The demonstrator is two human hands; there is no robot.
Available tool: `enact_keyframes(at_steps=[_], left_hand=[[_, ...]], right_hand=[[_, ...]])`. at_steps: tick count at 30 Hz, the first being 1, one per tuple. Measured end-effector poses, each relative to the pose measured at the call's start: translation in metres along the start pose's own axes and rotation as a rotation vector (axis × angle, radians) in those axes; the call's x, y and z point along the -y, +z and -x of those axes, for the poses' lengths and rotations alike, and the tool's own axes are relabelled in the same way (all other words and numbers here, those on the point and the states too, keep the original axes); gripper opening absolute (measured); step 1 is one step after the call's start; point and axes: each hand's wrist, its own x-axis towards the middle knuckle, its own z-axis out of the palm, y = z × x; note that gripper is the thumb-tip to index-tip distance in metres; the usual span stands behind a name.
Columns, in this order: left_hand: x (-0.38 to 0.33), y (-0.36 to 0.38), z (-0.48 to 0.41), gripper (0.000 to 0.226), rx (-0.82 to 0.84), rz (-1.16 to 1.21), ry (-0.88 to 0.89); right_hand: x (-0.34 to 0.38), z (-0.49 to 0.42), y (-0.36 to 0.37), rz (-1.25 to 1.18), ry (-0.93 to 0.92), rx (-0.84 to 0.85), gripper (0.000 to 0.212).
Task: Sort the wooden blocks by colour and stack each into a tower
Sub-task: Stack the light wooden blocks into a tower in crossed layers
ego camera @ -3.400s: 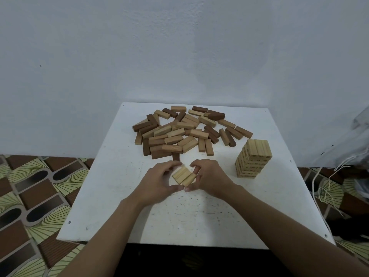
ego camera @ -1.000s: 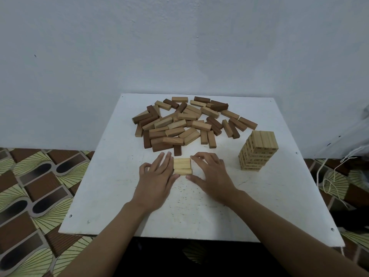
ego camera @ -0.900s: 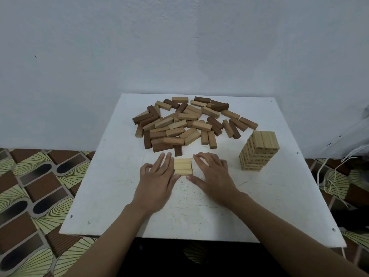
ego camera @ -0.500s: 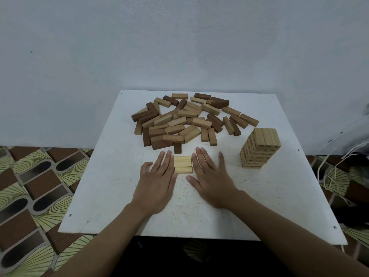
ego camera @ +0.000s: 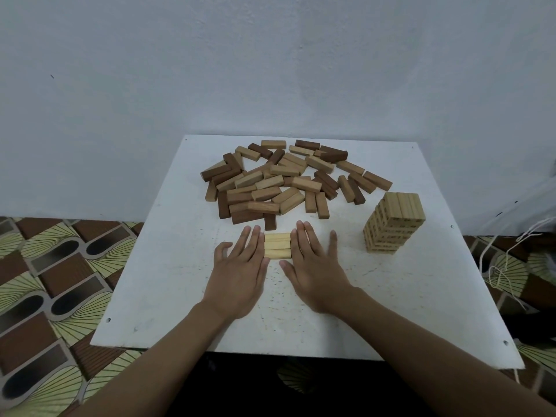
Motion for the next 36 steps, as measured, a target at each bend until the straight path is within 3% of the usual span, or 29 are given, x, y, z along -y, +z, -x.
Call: enact_keyframes(at_steps=[21,24,27,29,32,36], left_hand=[[0.001,0.003,0.001,0.065,-0.031,0.04,-0.003],[0.006,0.002,0.0,0.064,-0.081,0.133,0.015],[0.011,-0.006,-0.003,0.059,-0.133,0.394,-0.031],[0.016,-0.01,-0.006,0.072,-0.128,0.505,-0.058],[0.023,-0.013,-0.015,0.081,-0.067,0.484,-0.021],[0.027,-0.011,-0.025,0.077,-0.058,0.484,-0.002]], right_hand=[[-0.011,0.0,-0.007,-0.019,-0.006,-0.045,0.072],[-0.013,-0.003,-0.017,-0.136,0.004,-0.002,0.082],[-0.021,-0.009,-0.029,-0.241,0.011,0.03,0.078],[-0.026,-0.014,-0.033,-0.269,-0.005,0.023,0.078],[-0.032,-0.02,-0.033,-0.282,-0.007,0.027,0.08],[-0.032,-0.024,-0.033,-0.294,-0.001,0.029,0.079]])
